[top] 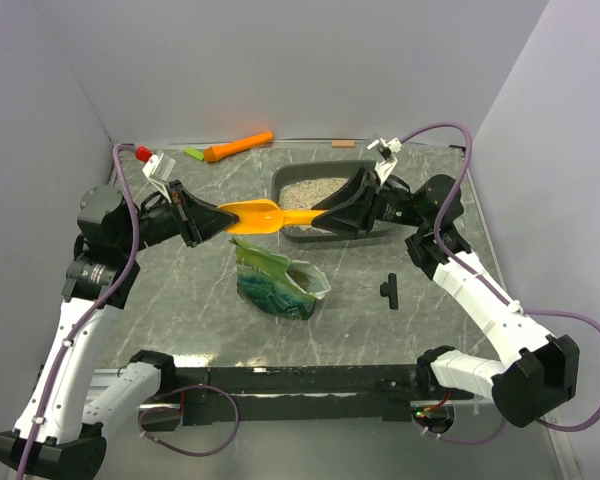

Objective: Fill the litter box with clean litter

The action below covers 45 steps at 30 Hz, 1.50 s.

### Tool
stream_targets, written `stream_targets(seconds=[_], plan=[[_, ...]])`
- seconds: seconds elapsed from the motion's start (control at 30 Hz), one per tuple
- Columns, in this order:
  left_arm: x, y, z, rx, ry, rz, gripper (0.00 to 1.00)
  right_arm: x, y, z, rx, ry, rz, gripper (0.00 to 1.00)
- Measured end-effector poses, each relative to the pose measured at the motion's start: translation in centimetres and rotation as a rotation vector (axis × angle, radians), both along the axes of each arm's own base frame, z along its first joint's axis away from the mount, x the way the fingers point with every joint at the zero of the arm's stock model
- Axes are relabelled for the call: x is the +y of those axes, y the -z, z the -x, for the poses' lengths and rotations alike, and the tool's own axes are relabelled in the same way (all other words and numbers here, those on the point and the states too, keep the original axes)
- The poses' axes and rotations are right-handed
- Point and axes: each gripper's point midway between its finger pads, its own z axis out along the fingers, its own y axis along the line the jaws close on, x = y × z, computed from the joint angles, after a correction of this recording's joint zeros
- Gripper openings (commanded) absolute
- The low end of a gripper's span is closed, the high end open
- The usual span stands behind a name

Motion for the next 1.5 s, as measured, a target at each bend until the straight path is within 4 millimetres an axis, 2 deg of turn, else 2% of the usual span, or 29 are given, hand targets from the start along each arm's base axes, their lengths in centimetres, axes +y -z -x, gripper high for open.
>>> stream_targets(seconds=[0.17,0.27,0.33,0.37,0.4,0.43,0.47,0.57,0.6,0.63,0.67,0.73,0.77,0.9,1.1,1.3,1.37,1.5], plan=[[0.0,-0.1,-0.1,-0.005,-0.002,0.001,0.01,0.3,0.2,0.1,0.004,-0.014,0.000,0.52],[0.0,-0.1,-0.1,-0.005,-0.002,0.001,0.01,0.4,0.3,0.1,0.008,-0.017,0.002,0.49],[0.0,-0.1,-0.1,-0.005,-0.003,0.001,0.01,0.5,0.2,0.1,0.005,-0.019,0.001,0.42],[0.0,-0.1,-0.1,-0.006,-0.002,0.002,0.01,0.5,0.2,0.1,0.004,-0.019,0.000,0.38],[0.0,-0.1,0.0,-0.004,0.000,0.003,0.01,0.5,0.2,0.1,0.004,-0.019,0.001,0.19],[0.0,-0.1,0.0,-0.004,0.000,0.004,0.01,0.5,0.2,0.2,0.007,-0.023,0.001,0.06],[0.0,-0.1,-0.1,-0.005,-0.004,0.004,0.01,0.5,0.3,0.6,0.010,-0.047,0.005,0.00],[0.1,0.0,-0.1,0.000,-0.001,0.004,0.01,0.6,0.2,1.0,0.000,-0.058,0.005,0.00],[0.0,-0.1,-0.1,-0.002,0.000,0.005,0.03,0.6,0.2,1.0,-0.002,-0.057,0.006,0.00],[0.1,0.0,-0.1,-0.002,-0.001,0.004,0.09,0.6,0.3,0.9,-0.001,-0.056,0.008,0.00],[0.1,0.2,-0.2,0.002,-0.001,0.004,0.31,0.7,0.3,1.0,-0.004,-0.054,0.008,0.00],[0.1,0.3,-0.2,0.003,-0.002,0.001,0.52,0.6,0.3,1.1,-0.002,-0.051,0.012,0.00],[0.1,0.4,-0.4,0.009,-0.010,0.002,0.68,0.7,0.3,1.1,-0.009,-0.044,0.013,0.00],[0.2,0.9,-0.7,0.012,-0.020,-0.012,0.86,0.5,0.3,1.4,-0.015,-0.020,0.023,0.00],[0.7,1.8,-1.2,0.007,-0.058,-0.053,0.92,-0.6,-0.3,1.6,0.007,0.093,0.054,0.00],[1.4,2.5,-1.4,-0.031,-0.106,-0.092,0.92,-2.7,-3.2,1.0,0.032,0.292,0.099,0.00],[1.6,2.9,-1.2,-0.054,-0.115,-0.108,0.93,-3.5,-3.5,1.1,0.032,0.341,0.118,0.00],[1.7,4.2,-0.6,-0.119,-0.112,-0.153,0.93,-4.7,-2.5,1.3,0.057,0.408,0.181,0.00]])
